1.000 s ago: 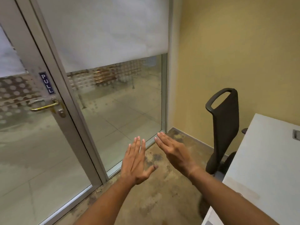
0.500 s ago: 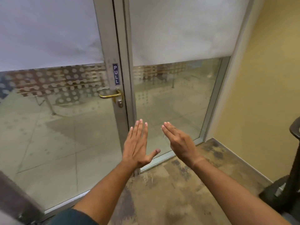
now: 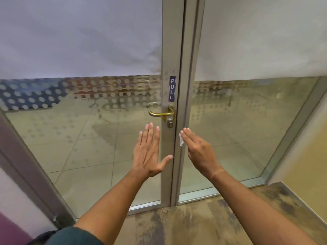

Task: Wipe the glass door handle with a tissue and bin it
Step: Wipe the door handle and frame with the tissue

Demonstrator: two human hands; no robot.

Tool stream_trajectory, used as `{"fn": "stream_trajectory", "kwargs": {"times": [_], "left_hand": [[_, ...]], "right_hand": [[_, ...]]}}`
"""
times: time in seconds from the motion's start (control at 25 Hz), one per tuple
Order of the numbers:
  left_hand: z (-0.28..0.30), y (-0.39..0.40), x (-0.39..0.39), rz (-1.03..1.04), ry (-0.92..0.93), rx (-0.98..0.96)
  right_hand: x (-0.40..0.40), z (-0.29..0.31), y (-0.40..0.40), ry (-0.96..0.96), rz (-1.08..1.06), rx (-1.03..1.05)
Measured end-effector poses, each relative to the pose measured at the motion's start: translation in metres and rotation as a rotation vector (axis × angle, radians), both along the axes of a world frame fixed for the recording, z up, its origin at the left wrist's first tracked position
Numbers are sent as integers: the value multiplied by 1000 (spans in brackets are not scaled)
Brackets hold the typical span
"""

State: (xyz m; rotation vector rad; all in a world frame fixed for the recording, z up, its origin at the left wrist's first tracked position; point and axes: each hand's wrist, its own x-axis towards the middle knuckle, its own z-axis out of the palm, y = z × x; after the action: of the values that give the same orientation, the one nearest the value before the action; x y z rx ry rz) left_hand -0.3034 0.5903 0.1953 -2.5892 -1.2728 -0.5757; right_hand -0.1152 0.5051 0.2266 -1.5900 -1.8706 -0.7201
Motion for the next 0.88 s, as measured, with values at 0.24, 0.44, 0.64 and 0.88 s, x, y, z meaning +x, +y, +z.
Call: {"fn": "stream_trajectory", "kwargs": {"times": [0.24, 0.44, 0.64, 0.88], "left_hand": [[2, 76, 15, 108, 5, -18], [3, 124, 12, 183, 7, -12], [9, 173, 8, 174, -12, 25], [21, 227, 1, 67, -45, 107]], "right_hand": [[24, 0, 92, 49, 98, -19], [28, 3, 152, 62, 137, -47], [23, 5, 199, 66, 158, -97], [6, 8, 242, 83, 133, -55]]}}
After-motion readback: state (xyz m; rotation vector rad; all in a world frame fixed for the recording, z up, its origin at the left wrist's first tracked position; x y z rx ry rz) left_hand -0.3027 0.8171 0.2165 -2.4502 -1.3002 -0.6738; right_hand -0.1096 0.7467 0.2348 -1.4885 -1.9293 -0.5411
